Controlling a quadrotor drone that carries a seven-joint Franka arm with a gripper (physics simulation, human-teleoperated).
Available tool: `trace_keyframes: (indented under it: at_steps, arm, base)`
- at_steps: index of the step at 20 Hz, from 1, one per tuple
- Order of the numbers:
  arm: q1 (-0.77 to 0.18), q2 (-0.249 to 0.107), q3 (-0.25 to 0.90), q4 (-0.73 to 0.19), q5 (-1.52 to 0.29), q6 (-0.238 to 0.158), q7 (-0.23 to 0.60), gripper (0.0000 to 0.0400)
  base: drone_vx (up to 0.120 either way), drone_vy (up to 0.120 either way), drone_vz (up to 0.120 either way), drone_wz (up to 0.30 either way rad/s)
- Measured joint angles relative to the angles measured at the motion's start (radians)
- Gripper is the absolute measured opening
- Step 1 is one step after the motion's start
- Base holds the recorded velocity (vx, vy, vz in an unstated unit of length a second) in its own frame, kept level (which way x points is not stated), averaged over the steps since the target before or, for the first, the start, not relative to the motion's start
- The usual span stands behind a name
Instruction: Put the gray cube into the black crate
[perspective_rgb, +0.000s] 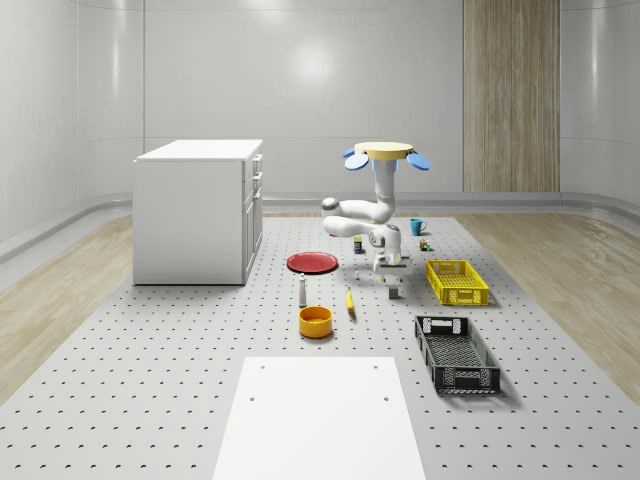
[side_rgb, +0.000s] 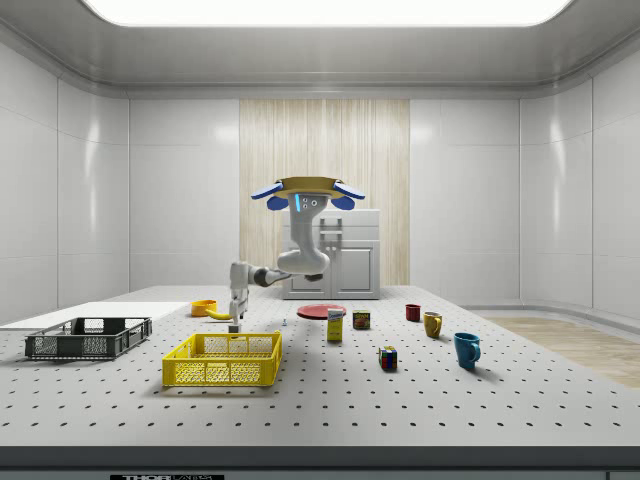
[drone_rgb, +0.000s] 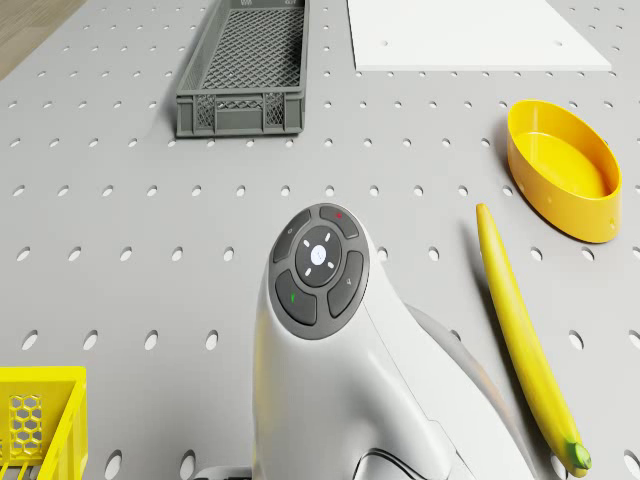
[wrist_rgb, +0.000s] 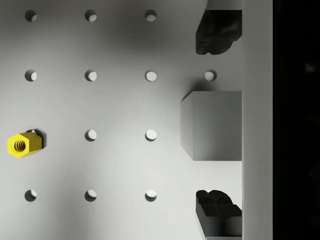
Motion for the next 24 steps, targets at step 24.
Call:
trace_keyframes:
  at_steps: [24]
  arm:
    - [-0.057, 0.004, -0.078, 0.084, -0.071, 0.048, -0.014, 0.04]
  base:
    - [0.0, 0.0, 0.0, 0.0]
